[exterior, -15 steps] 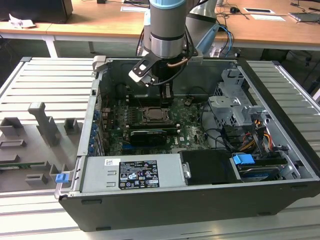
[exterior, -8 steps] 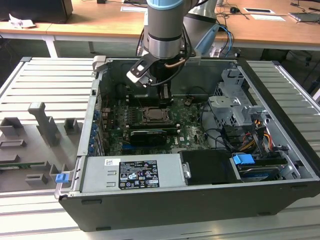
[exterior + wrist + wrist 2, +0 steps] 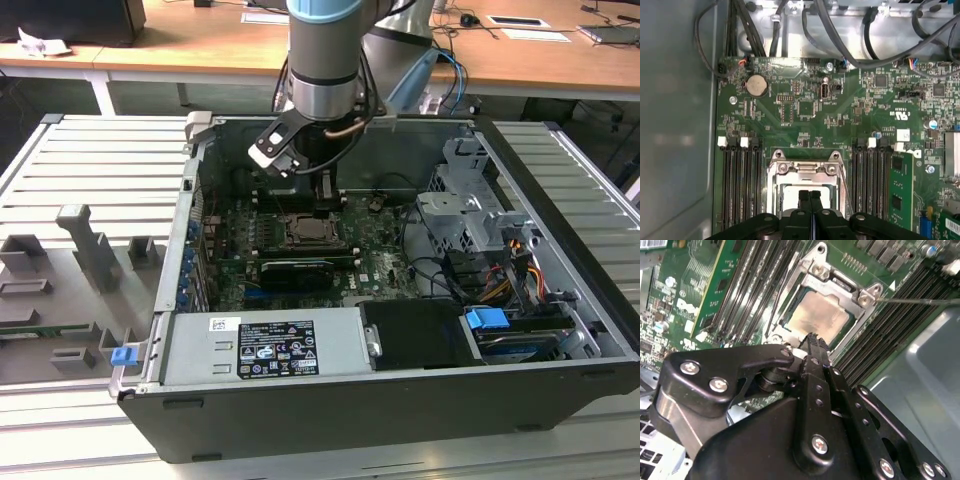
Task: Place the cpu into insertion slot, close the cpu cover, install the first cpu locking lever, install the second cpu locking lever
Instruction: 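Close the cpu cover, then install the first cpu locking lever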
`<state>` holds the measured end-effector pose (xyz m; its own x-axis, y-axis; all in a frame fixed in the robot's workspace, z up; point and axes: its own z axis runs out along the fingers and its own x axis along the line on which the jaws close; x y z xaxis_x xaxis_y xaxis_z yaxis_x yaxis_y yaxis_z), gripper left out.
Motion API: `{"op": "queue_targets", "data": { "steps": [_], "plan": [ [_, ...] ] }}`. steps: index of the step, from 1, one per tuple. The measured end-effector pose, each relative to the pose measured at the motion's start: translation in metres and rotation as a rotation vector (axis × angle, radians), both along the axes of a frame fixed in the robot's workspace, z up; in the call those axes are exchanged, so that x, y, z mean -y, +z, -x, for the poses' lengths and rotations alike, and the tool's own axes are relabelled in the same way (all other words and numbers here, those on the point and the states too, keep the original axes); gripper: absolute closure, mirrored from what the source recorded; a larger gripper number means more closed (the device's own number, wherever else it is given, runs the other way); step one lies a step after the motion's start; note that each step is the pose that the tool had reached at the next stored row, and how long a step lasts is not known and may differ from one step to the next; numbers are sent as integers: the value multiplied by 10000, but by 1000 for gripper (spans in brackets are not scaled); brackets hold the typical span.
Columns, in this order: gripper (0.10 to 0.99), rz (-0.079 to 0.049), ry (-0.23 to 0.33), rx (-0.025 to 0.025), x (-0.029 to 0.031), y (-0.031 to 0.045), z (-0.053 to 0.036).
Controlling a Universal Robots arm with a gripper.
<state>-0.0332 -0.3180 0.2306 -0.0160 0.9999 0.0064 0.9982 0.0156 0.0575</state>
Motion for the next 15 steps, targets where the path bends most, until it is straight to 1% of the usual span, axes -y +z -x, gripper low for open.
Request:
{"op": "queue_targets", "data": {
  "steps": [1, 3, 6, 11, 15],
  "plan": [
    [980, -2, 2, 1, 0, -5, 40],
    [980, -2, 0, 0, 0, -10, 84],
    [980, -2, 1, 0, 0, -15, 120],
    [980, -2, 2, 0, 0, -17, 142],
    [980, -3, 1, 0, 0, -15, 143]
  ]
}}
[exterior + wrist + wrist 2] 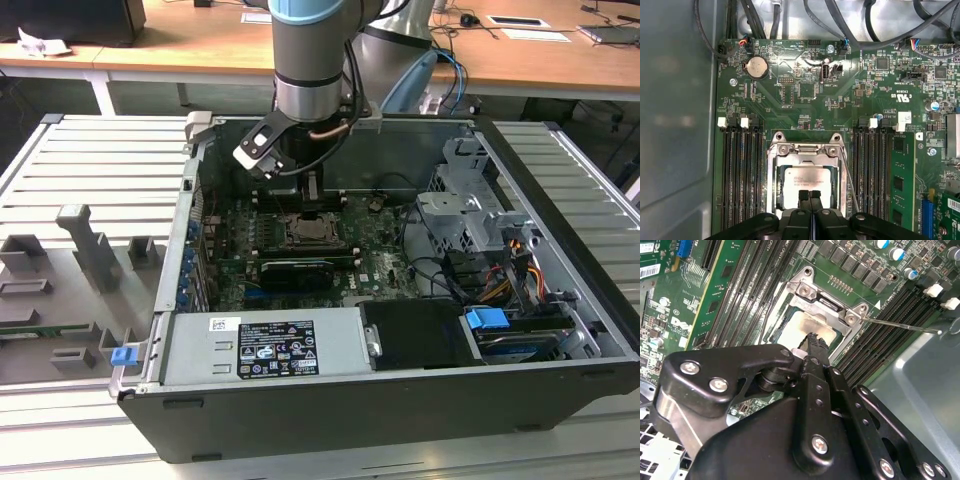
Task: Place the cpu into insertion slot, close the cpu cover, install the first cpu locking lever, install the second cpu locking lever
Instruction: 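Install the first cpu locking lever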
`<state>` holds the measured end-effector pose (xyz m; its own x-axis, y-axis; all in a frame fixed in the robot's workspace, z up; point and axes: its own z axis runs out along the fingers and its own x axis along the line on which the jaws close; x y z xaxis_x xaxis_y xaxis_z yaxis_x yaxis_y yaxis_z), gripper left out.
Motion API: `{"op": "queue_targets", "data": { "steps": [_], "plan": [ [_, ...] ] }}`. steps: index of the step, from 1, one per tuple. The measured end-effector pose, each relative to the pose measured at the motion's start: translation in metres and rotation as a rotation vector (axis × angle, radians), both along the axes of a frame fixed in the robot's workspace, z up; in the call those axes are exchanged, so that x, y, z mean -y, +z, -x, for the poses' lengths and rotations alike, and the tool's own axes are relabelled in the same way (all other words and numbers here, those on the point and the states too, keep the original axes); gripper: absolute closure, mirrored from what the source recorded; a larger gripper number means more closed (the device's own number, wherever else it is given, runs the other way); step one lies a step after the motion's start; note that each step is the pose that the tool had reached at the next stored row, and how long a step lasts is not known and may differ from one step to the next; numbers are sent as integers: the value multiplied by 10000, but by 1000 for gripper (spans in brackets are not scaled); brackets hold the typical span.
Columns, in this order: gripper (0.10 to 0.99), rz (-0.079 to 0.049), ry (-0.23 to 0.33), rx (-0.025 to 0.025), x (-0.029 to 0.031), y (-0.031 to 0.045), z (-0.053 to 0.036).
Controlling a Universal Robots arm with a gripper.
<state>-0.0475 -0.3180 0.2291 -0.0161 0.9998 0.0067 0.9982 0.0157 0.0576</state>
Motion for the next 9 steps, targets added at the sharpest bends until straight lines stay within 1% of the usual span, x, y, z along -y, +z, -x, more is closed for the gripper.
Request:
{"op": "queue_targets", "data": {
  "steps": [9],
  "plan": [
    [980, -2, -39, 1, 0, 34, 0]
  ]
}}
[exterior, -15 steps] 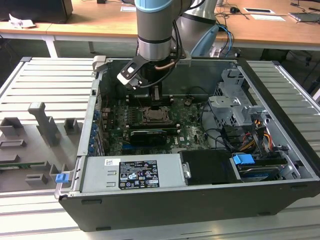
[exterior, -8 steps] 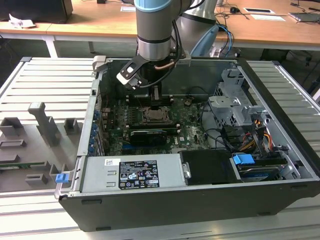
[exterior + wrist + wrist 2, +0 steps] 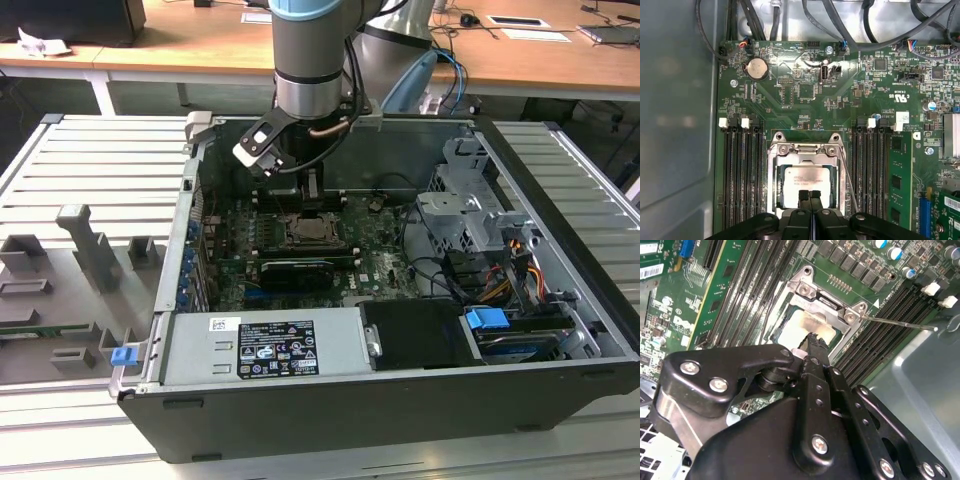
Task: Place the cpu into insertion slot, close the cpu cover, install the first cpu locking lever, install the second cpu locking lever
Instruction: 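Install the first cpu locking lever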
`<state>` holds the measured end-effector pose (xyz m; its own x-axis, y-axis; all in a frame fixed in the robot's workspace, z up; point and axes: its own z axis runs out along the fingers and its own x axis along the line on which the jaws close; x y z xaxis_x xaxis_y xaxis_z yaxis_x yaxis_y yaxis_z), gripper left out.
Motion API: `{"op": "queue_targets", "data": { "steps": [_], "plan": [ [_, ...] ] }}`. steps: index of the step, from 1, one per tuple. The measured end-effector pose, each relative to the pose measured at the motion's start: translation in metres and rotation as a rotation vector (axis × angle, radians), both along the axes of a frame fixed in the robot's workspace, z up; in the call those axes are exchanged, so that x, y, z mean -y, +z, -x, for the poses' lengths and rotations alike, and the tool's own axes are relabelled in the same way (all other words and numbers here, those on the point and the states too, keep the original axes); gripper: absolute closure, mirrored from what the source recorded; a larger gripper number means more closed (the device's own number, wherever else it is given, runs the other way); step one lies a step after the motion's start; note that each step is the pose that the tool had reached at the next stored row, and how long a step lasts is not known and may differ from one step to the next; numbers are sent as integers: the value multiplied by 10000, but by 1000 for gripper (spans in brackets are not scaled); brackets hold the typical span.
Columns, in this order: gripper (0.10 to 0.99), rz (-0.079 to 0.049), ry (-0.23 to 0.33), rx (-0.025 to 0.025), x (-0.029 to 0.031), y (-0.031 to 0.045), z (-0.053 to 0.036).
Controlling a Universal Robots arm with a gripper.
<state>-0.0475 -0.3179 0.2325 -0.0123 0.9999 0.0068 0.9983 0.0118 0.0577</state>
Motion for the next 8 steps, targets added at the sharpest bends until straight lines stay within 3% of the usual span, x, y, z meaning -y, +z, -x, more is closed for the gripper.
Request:
{"op": "queue_targets", "data": {
  "steps": [8],
  "plan": [
    [980, 1, -6, -1, 1, 6, 0]
  ]
}}
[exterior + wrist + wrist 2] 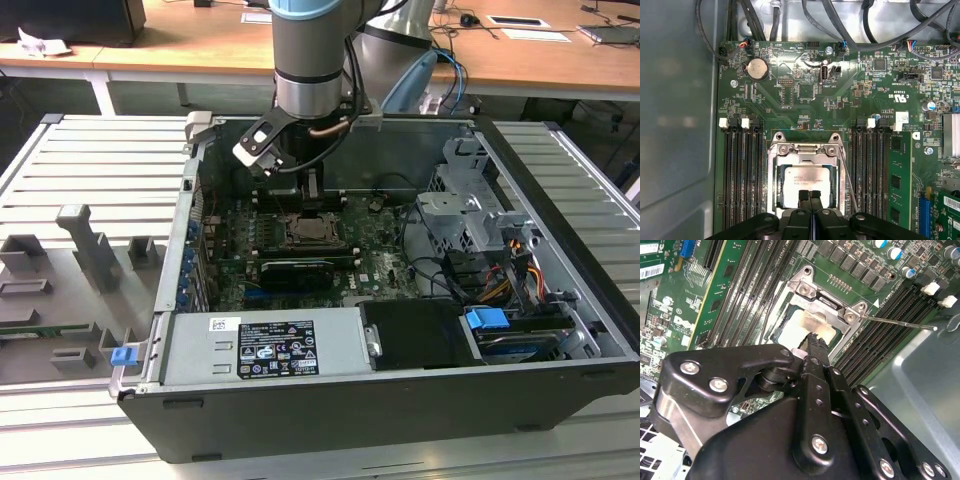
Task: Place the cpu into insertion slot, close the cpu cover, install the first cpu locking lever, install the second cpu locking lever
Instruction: 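Install the first cpu locking lever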
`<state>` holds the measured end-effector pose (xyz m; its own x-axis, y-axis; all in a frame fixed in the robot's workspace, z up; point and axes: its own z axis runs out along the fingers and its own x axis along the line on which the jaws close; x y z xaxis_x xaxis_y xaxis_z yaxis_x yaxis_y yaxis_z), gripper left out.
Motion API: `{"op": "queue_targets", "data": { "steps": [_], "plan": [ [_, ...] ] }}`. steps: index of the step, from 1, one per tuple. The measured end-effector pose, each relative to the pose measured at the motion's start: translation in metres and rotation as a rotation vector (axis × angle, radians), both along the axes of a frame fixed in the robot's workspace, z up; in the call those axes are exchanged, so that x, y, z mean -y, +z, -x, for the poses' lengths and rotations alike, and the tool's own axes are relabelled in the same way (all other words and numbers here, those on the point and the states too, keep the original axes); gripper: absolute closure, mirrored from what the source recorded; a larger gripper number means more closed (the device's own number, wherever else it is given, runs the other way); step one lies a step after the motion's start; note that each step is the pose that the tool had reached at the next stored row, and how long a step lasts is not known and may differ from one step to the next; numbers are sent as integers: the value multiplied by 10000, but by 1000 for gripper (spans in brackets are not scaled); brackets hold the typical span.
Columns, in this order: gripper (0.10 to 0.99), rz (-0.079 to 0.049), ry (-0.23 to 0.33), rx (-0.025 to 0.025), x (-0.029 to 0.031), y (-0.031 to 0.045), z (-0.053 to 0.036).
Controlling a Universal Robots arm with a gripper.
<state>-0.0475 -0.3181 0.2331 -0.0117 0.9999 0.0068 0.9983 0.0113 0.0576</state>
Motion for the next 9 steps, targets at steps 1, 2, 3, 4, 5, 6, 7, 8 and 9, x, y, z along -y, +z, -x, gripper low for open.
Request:
{"op": "queue_targets", "data": {
  "steps": [1, 2, 3, 4, 5, 6, 7, 8, 9],
  "plan": [
    [980, 1, 0, 0, 0, 0, 0],
    [980, 1, 1, -1, 0, 1, 0],
    [980, 1, 0, 0, 0, 1, 0],
    [980, 6, 0, -2, 1, 7, 0],
    [980, 4, 0, -1, 1, 18, 0],
    [980, 0, 0, 1, 0, 33, 0],
    [980, 2, 0, 0, 0, 43, 0],
    [980, 2, 0, 0, 0, 54, 0],
    [980, 2, 0, 0, 0, 65, 0]
  ]
}}
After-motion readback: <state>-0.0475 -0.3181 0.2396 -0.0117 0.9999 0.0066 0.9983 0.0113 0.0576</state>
